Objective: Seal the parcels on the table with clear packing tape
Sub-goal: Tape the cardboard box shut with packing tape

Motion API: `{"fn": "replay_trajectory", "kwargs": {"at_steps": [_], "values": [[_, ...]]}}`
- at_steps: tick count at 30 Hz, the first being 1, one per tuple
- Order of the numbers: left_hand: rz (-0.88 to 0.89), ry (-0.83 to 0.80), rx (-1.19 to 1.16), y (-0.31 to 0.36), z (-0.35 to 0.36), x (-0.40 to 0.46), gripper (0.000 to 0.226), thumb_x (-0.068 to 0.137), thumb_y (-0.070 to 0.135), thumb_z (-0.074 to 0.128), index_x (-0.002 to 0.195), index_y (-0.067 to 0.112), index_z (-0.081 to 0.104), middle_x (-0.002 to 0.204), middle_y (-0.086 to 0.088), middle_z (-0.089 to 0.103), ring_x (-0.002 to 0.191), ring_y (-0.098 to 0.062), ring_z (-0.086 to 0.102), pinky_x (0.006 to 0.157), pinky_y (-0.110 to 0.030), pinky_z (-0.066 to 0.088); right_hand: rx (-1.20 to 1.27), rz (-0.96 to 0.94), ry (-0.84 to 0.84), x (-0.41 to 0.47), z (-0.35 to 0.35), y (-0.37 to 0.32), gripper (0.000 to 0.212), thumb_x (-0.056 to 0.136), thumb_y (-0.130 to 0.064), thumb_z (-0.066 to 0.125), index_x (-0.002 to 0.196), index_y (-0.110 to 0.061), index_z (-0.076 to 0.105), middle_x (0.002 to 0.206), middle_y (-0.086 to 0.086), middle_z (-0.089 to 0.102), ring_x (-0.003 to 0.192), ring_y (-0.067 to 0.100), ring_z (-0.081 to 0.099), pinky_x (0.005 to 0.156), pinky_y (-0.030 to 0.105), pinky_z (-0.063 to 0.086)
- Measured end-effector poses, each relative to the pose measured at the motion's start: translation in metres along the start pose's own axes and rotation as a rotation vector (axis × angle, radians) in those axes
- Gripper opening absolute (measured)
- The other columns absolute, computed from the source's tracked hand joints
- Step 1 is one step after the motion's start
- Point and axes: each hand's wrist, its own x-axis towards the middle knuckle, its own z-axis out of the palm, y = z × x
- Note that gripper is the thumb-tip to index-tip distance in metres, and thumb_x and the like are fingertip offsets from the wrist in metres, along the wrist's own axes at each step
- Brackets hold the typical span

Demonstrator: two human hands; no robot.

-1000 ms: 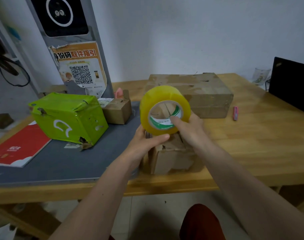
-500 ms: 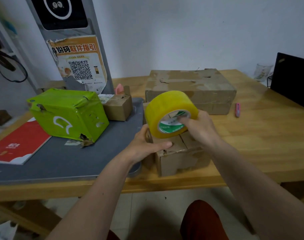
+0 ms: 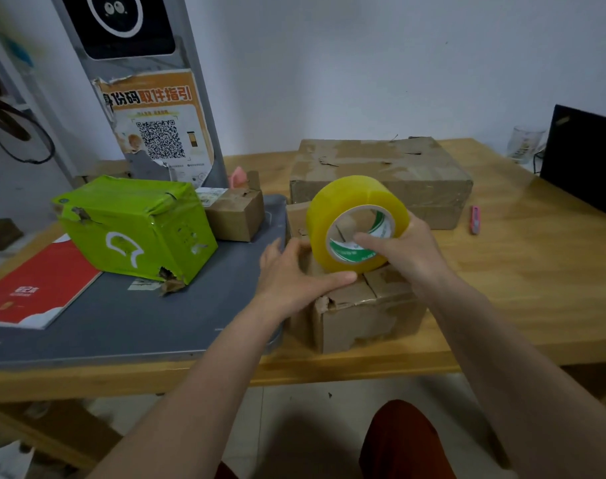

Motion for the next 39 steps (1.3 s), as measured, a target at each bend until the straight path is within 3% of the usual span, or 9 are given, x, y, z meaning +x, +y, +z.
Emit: {"fn": "replay_trajectory", "kwargs": {"at_steps": [6, 9, 12, 18, 21, 26, 30, 35, 39], "values": [[0.169, 0.061, -0.254, 0.008, 0.019, 0.012, 0.111, 0.045, 0.049, 0.096, 0.141, 0.032, 0.041, 0.131, 0.011, 0.058, 0.122, -0.008, 0.055, 0.104, -0.039, 0.049, -0.161, -0.068, 0.022, 0.001, -0.007, 0.003, 0.003, 0.084, -0.021, 0.073, 0.086, -0.02, 0.071, 0.088, 0.0, 0.072, 0.089, 0.02, 0.068, 0.077, 0.037, 0.056], [0.14, 0.034, -0.242, 0.002, 0.019, 0.017, 0.1, 0.046, 0.049, 0.095, 0.134, 0.028, 0.053, 0.123, 0.014, 0.065, 0.112, -0.001, 0.061, 0.098, -0.034, 0.054, -0.347, -0.145, -0.014, 0.003, -0.008, -0.002, 0.017, 0.089, -0.027, 0.066, 0.098, -0.014, 0.069, 0.092, 0.003, 0.069, 0.088, 0.021, 0.063, 0.074, 0.034, 0.049], [0.118, 0.008, -0.227, 0.005, 0.015, 0.013, 0.096, 0.057, 0.036, 0.096, 0.139, 0.025, 0.048, 0.131, 0.011, 0.06, 0.119, -0.003, 0.056, 0.098, -0.02, 0.049, -0.364, -0.157, -0.004, 0.01, -0.017, -0.007, 0.018, 0.089, -0.025, 0.065, 0.099, -0.011, 0.068, 0.095, 0.008, 0.068, 0.09, 0.026, 0.062, 0.079, 0.039, 0.051], [0.095, -0.051, -0.13, 0.013, 0.014, 0.007, 0.123, 0.063, 0.046, 0.089, 0.158, 0.018, 0.016, 0.151, 0.016, 0.043, 0.146, -0.008, 0.02, 0.119, -0.034, 0.022, 0.047, 0.001, 0.049, 0.021, -0.046, 0.003, 0.021, 0.087, -0.002, 0.065, 0.08, -0.022, 0.068, 0.083, 0.002, 0.069, 0.091, 0.028, 0.066, 0.076, 0.041, 0.055], [0.081, -0.046, -0.095, 0.014, 0.014, 0.006, 0.115, 0.066, 0.051, 0.086, 0.156, 0.02, 0.021, 0.152, 0.016, 0.042, 0.145, -0.008, 0.022, 0.119, -0.035, 0.025, 0.189, 0.05, 0.076, 0.017, -0.037, 0.017, 0.01, 0.084, -0.012, 0.073, 0.087, -0.021, 0.07, 0.093, 0.003, 0.073, 0.097, 0.024, 0.068, 0.09, 0.046, 0.054], [0.043, 0.086, 0.169, 0.036, 0.02, 0.009, 0.103, 0.059, 0.08, 0.072, 0.141, 0.024, 0.043, 0.143, 0.006, 0.049, 0.136, -0.016, 0.036, 0.109, -0.041, 0.04, 0.25, 0.052, 0.022, 0.005, -0.03, 0.028, 0.023, 0.078, -0.014, 0.08, 0.098, -0.02, 0.071, 0.096, 0.0, 0.075, 0.089, 0.014, 0.071, 0.076, 0.033, 0.057], [0.129, 0.091, 0.169, 0.042, 0.028, 0.01, 0.114, 0.062, 0.069, 0.08, 0.152, 0.028, 0.023, 0.152, 0.004, 0.04, 0.142, -0.02, 0.034, 0.111, -0.041, 0.037, 0.188, 0.008, 0.062, 0.012, -0.035, 0.028, 0.018, 0.085, -0.012, 0.073, 0.1, -0.02, 0.07, 0.095, -0.003, 0.072, 0.09, 0.011, 0.068, 0.071, 0.023, 0.054], [0.118, 0.034, 0.234, 0.037, 0.026, 0.012, 0.111, 0.067, 0.074, 0.072, 0.154, 0.031, 0.02, 0.153, 0.002, 0.041, 0.142, -0.024, 0.035, 0.113, -0.043, 0.035, -0.04, -0.076, 0.014, 0.026, -0.048, 0.018, 0.015, 0.085, -0.01, 0.071, 0.097, -0.019, 0.071, 0.097, 0.003, 0.072, 0.094, 0.022, 0.067, 0.083, 0.04, 0.055], [0.114, 0.021, 0.26, 0.039, 0.025, 0.011, 0.102, 0.068, 0.075, 0.07, 0.149, 0.027, 0.03, 0.152, 0.005, 0.042, 0.14, -0.021, 0.035, 0.111, -0.039, 0.031, 0.194, 0.063, -0.03, 0.03, -0.063, 0.015, 0.018, 0.09, 0.0, 0.063, 0.098, -0.016, 0.067, 0.1, 0.009, 0.07, 0.09, 0.023, 0.068, 0.069, 0.038, 0.056]]}}
